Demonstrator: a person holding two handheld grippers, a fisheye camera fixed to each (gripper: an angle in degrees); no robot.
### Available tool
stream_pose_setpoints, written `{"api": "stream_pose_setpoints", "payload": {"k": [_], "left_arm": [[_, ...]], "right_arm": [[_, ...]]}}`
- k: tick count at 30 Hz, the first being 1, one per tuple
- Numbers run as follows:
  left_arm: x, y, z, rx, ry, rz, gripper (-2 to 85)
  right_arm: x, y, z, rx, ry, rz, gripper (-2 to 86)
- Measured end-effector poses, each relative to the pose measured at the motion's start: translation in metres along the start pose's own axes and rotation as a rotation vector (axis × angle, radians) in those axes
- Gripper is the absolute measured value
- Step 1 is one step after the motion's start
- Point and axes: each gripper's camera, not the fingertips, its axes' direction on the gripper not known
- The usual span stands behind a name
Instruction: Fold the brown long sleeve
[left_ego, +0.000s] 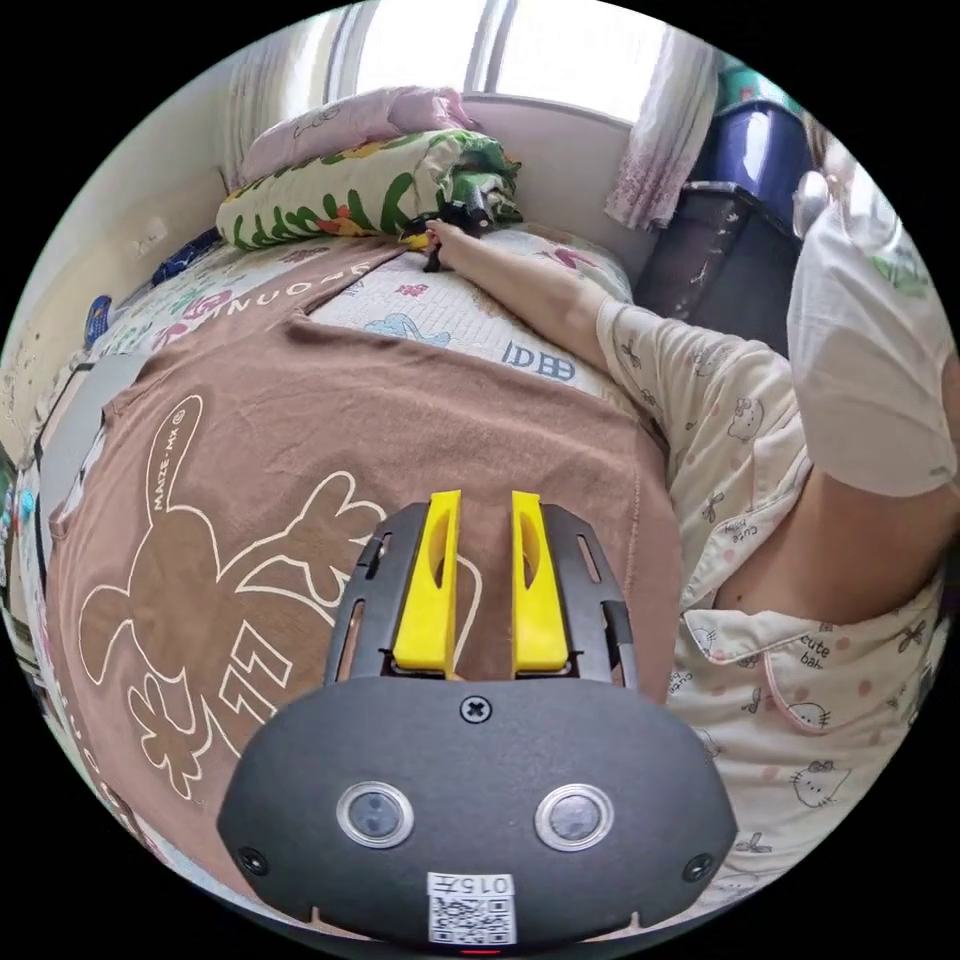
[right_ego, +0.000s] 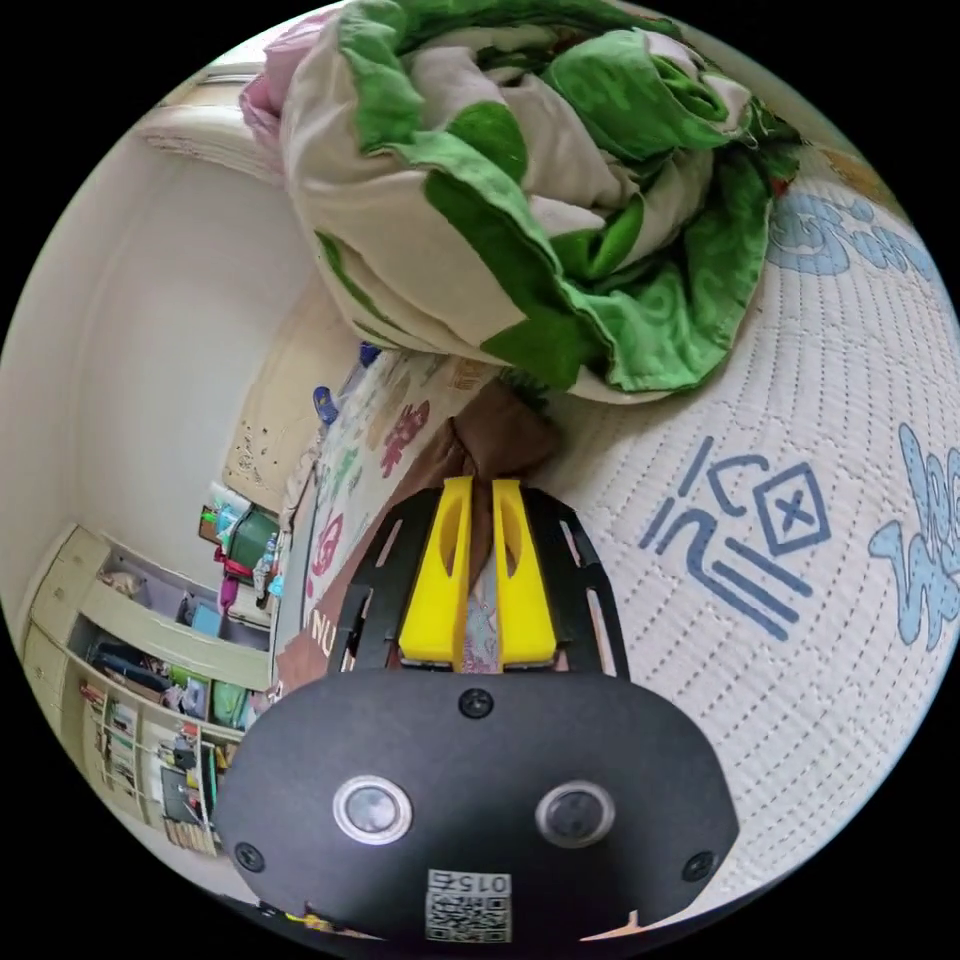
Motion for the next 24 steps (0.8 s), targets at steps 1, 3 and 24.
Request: {"api": "stream_pose_setpoints", "payload": {"k": [1,3,24], "left_arm": [[-0.011,0.006,-0.003,0.044,0.028,-0.041,10.5],[-0.059,0.034,-0.012,0.192,0.114,-0.205,13.6],[-0.244,0.278,0.11,0.575,0.461,-0.739,17.7]], "right_arm": [[-0.011,0.008,-0.005,0.016,-0.031,-0.041,4.1],[-0.081,0.053,-0.015,0.031,-0.076,-0.31,3.9],[-0.172,0.651,-0.022,-0.392,-0.254,-1.605,4.8]]}}
